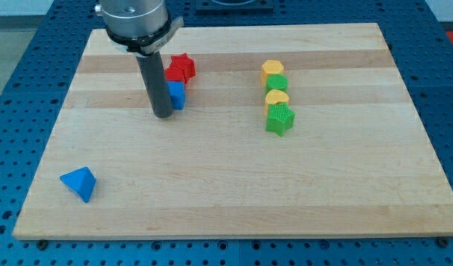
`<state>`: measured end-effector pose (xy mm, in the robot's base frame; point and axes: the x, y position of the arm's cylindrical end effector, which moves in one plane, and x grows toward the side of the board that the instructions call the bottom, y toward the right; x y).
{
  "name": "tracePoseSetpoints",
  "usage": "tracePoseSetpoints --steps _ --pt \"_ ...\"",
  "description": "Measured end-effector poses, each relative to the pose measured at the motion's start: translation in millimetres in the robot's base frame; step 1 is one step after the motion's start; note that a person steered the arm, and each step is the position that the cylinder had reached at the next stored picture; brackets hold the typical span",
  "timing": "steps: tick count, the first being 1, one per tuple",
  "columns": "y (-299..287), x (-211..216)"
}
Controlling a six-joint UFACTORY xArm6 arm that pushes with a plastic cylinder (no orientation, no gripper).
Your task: Push the blue triangle to the line of blocks
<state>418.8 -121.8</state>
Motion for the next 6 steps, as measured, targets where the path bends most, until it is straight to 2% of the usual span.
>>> tracePoseSetpoints --steps 2,4,6 --pt "-23 12" --pt "-113 33" --pt "-161 93"
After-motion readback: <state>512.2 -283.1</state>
